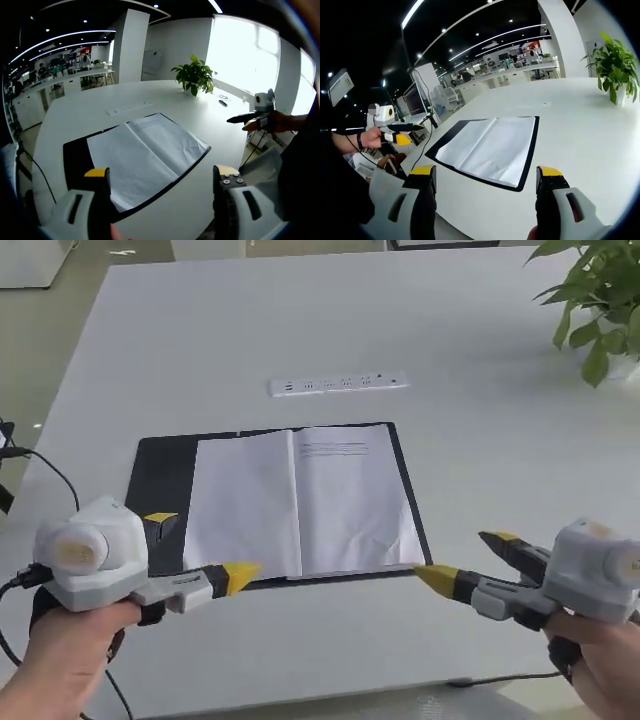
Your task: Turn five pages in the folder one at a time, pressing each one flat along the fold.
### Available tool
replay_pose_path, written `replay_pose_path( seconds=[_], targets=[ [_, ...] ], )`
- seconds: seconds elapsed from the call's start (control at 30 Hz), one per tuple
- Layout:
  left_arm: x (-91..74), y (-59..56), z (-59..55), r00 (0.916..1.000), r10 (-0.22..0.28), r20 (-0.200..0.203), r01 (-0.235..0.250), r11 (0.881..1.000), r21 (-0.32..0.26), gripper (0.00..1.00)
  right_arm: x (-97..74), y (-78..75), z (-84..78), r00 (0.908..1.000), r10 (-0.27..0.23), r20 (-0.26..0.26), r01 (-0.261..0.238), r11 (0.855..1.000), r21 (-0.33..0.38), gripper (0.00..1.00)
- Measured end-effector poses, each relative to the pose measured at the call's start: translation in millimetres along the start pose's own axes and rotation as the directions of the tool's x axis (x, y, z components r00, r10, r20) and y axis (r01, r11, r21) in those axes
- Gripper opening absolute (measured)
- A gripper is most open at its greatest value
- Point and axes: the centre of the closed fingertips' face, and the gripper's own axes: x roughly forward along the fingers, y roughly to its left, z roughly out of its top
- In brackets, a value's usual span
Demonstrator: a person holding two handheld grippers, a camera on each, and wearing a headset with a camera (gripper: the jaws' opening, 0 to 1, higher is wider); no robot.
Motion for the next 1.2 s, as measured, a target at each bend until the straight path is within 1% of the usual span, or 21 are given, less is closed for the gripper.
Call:
replay_pose_path(
  seconds=[0.1, 0.3, 0.47, 0.53, 0.6, 0.73, 0.9, 1.03, 1.07, 1.1, 1.17, 1.2],
  targets=[
    [10.1, -8.2, 5.0, 0.9997, -0.024, -0.003, 0.024, 1.000, 0.011, 0.84, -2.9, -4.7, 0.9, 0.9999, -0.007, 0.007, 0.007, 1.000, 0.010, 0.81],
    [31.9, -24.2, 10.7, 0.9969, -0.074, -0.026, 0.075, 0.996, 0.048, 0.84, -6.8, -10.5, 1.0, 0.9998, -0.018, 0.012, 0.018, 1.000, 0.021, 0.81],
    [59.4, -41.0, 15.9, 0.9912, -0.124, -0.048, 0.127, 0.989, 0.070, 0.83, -8.8, -13.6, -2.4, 0.9996, -0.026, 0.005, 0.026, 0.999, 0.027, 0.82],
    [66.7, -44.6, 16.9, 0.9895, -0.134, -0.054, 0.138, 0.988, 0.074, 0.83, -9.1, -14.3, -3.6, 0.9996, -0.027, 0.001, 0.027, 0.999, 0.026, 0.82],
    [81.8, -52.0, 18.8, 0.9856, -0.156, -0.066, 0.161, 0.983, 0.084, 0.82, -9.7, -15.6, -4.8, 0.9996, -0.029, -0.003, 0.030, 0.999, 0.027, 0.82],
    [106.7, -64.8, 22.3, 0.9777, -0.194, -0.080, 0.202, 0.974, 0.106, 0.82, -9.4, -15.4, -4.8, 0.9997, -0.022, -0.002, 0.023, 0.999, 0.035, 0.83],
    [129.6, -79.4, 24.7, 0.9673, -0.231, -0.104, 0.244, 0.961, 0.130, 0.81, -8.6, -18.4, -6.0, 0.9996, -0.027, -0.011, 0.027, 0.999, 0.030, 0.83],
    [144.7, -88.2, 26.8, 0.9631, -0.245, -0.111, 0.260, 0.955, 0.142, 0.81, -8.1, -17.6, -4.5, 0.9999, -0.013, -0.003, 0.013, 0.999, 0.046, 0.83],
    [149.6, -86.7, 27.7, 0.9619, -0.249, -0.111, 0.264, 0.954, 0.140, 0.81, -7.8, -17.7, -4.9, 0.9999, -0.013, -0.005, 0.013, 0.999, 0.045, 0.83],
    [153.2, -87.7, 28.2, 0.9612, -0.253, -0.111, 0.267, 0.954, 0.138, 0.81, -7.4, -18.3, -5.5, 0.9999, -0.013, -0.008, 0.013, 0.999, 0.044, 0.83],
    [160.2, -91.9, 29.0, 0.9621, -0.253, -0.101, 0.265, 0.955, 0.132, 0.81, -6.8, -18.9, -6.7, 0.9998, -0.011, -0.015, 0.012, 0.999, 0.042, 0.83],
    [168.0, -90.1, 27.4, 0.9635, -0.250, -0.095, 0.261, 0.957, 0.128, 0.81, -6.8, -19.2, -6.6, 0.9998, -0.011, -0.016, 0.012, 0.999, 0.043, 0.83]
  ],
)
